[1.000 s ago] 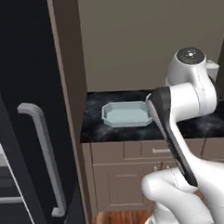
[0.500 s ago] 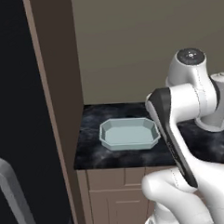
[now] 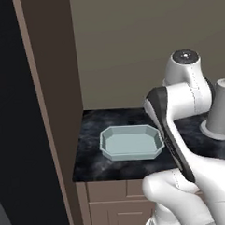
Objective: Pick the mango and orange from the fridge and place them inside the tupperware on the counter.
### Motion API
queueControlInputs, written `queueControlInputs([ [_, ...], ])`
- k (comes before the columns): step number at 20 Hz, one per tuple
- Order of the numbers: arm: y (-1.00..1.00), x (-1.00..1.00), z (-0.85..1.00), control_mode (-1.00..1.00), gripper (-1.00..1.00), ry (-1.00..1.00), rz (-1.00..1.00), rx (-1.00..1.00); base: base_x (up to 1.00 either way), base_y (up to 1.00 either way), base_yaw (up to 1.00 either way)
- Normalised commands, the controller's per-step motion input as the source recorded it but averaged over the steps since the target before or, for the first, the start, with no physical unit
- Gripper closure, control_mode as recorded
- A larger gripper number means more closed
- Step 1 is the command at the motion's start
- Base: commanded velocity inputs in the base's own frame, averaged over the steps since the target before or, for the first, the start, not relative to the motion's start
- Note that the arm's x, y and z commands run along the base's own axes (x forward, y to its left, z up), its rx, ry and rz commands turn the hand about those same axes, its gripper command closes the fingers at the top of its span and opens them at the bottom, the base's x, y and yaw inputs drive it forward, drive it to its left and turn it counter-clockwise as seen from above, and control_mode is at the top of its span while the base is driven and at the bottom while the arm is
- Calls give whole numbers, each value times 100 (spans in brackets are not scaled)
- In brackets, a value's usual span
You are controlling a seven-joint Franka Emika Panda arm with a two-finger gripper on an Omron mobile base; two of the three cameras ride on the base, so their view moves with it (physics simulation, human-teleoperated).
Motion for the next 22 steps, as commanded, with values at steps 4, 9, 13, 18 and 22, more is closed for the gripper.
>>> queueControlInputs([
  [4,0,39,-52,-100,100,9,0,0,0,0,0],
  [9,0,47,-61,-100,100,10,1,0,0,0,0],
  [13,0,33,-74,-100,100,1,6,0,0,0,0],
  [18,0,33,-65,-100,100,0,9,4,0,0,0],
  [22,0,38,-58,-100,100,0,16,6,0,0,0],
])
